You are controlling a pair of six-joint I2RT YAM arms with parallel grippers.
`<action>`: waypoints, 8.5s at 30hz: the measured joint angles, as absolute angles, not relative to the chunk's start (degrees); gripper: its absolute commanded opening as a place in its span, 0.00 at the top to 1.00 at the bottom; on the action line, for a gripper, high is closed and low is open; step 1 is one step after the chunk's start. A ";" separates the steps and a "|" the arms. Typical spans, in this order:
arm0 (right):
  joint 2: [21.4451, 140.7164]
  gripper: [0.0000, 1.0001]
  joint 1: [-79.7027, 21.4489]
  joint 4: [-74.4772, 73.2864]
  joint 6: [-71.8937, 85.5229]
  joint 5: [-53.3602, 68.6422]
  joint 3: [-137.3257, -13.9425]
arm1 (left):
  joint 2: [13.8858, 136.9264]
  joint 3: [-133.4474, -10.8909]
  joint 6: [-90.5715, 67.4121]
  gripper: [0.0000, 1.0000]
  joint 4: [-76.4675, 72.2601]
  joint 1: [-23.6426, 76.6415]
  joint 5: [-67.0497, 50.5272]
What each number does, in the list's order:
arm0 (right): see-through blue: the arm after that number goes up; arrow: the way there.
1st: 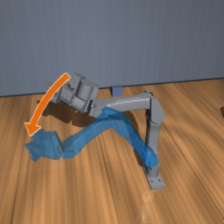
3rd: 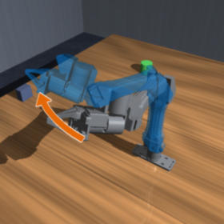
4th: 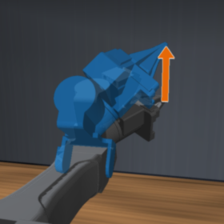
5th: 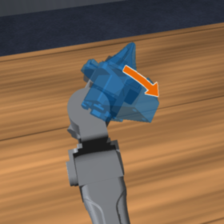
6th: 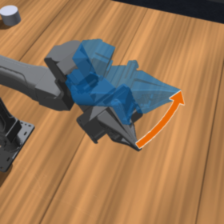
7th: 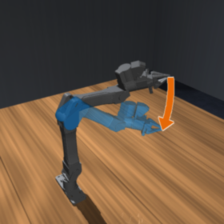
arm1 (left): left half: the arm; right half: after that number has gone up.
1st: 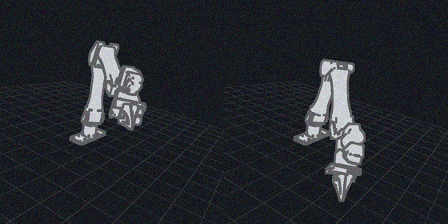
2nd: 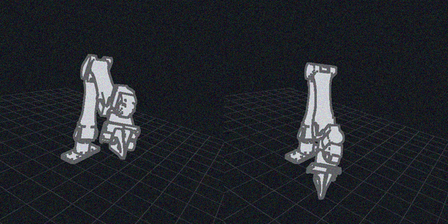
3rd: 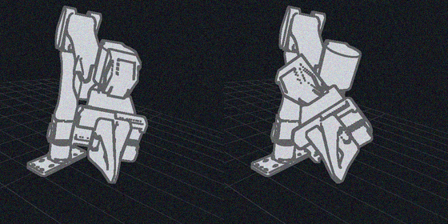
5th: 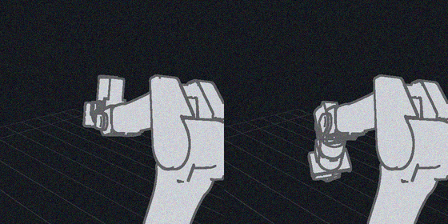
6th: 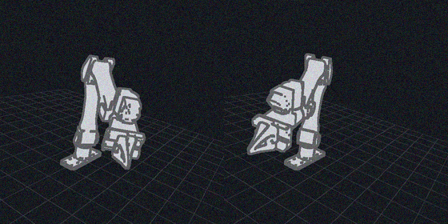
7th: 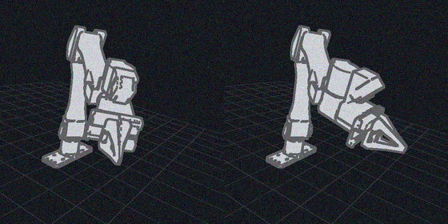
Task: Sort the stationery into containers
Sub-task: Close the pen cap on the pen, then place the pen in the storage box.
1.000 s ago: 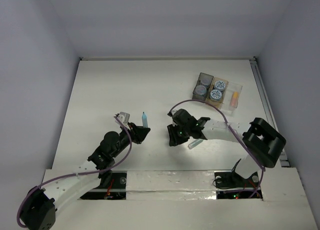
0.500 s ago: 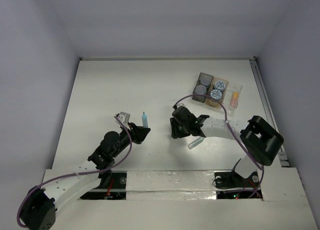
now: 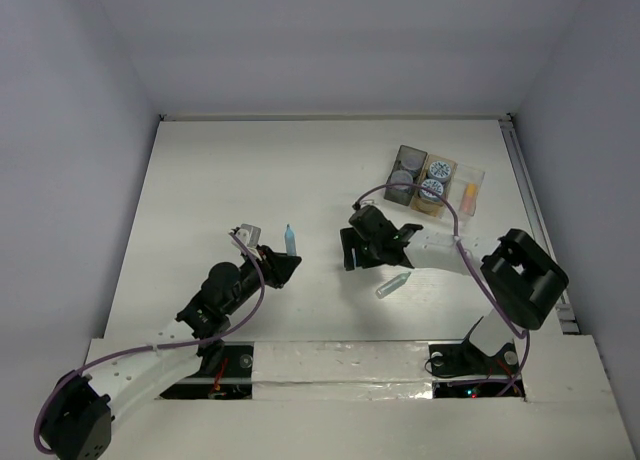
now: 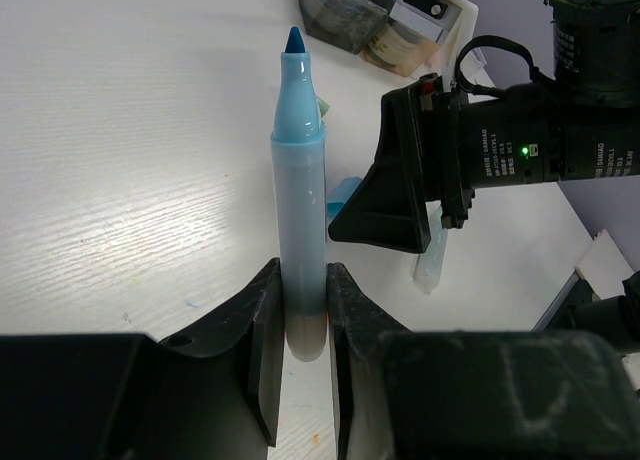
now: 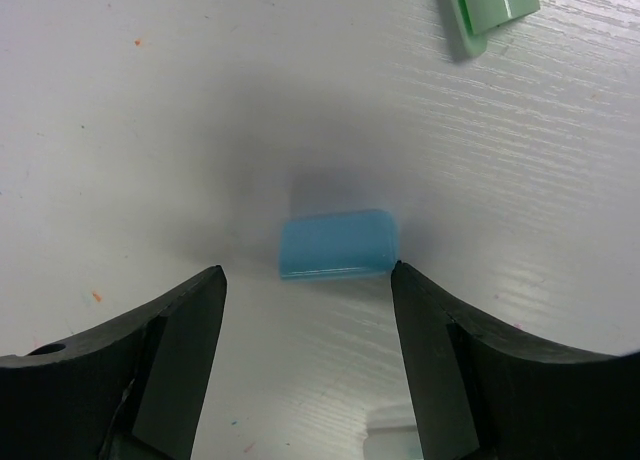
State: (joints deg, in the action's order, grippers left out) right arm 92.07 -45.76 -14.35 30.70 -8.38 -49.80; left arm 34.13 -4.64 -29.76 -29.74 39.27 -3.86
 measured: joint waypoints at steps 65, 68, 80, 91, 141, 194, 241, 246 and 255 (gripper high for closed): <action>78.67 1.00 -45.04 43.59 47.77 5.17 -43.86 | 45.06 -7.75 -48.12 1.00 -59.42 39.24 -26.85; 78.67 1.00 -45.04 45.45 48.93 6.33 -43.00 | 45.17 -7.75 -48.51 1.00 -59.68 39.24 -27.03; 78.67 1.00 -45.08 50.52 50.92 9.06 -42.26 | 46.24 -7.75 -48.82 1.00 -60.18 39.24 -27.22; 78.67 1.00 -45.08 51.57 51.24 10.76 -42.24 | 46.46 -7.77 -48.77 1.00 -60.14 39.24 -27.18; 76.49 1.00 -46.96 47.59 46.37 20.03 -40.45 | 44.80 -9.06 -47.16 1.00 -54.35 38.02 -28.56; 73.32 1.00 -49.89 63.07 48.36 13.74 -26.65 | 43.72 -27.29 -37.36 1.00 -16.97 36.10 -41.76; 74.85 0.69 -64.29 38.20 45.67 19.62 -22.79 | 42.96 -34.33 -43.59 1.00 -41.63 22.76 -35.35; 62.22 0.17 -63.66 28.58 40.77 14.57 -23.49 | 41.45 -30.59 -43.86 1.00 -43.79 22.76 -34.15; 49.67 0.01 -61.08 23.94 30.26 5.06 -35.14 | 44.18 -15.84 -49.87 1.00 -52.53 22.94 -35.55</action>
State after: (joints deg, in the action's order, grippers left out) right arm 49.67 -61.08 23.94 30.26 5.06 -35.14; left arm 44.18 -15.84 -49.87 -52.53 22.94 -35.55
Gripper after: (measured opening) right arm 0.993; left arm 0.149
